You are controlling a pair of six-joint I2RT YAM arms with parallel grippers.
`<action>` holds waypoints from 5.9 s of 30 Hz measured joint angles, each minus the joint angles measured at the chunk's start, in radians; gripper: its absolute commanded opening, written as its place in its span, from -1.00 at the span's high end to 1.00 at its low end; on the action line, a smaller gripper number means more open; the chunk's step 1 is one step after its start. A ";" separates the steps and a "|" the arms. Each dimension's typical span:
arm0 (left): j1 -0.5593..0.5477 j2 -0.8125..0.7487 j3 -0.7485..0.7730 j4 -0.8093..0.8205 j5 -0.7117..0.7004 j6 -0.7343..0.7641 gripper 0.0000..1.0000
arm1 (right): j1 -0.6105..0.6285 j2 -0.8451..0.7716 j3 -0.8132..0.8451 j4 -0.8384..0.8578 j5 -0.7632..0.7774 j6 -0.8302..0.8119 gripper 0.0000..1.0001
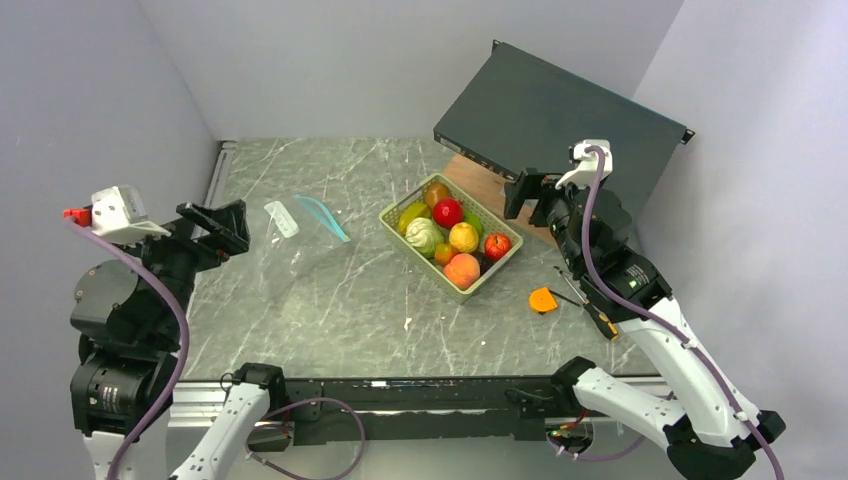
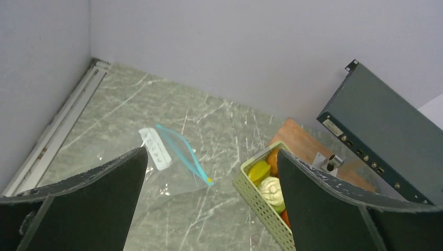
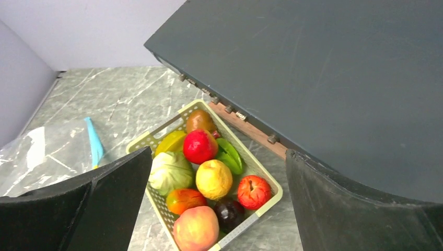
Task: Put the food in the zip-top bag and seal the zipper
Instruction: Pick up the zipper food storage bag at the center of the board, then open the zipper of the food storage bag at the center of the board.
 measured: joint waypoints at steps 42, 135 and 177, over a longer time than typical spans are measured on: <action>-0.113 1.402 0.479 -0.206 -0.270 -0.188 -0.99 | 0.000 -0.100 -0.241 0.121 -0.496 0.183 -1.00; -0.185 0.188 -0.535 -0.067 0.187 -0.174 1.00 | 0.522 0.913 0.122 0.375 -0.311 0.593 -0.29; -0.185 0.194 -0.391 -0.260 0.036 -0.071 0.40 | 0.603 1.001 0.328 0.300 -0.362 0.501 1.00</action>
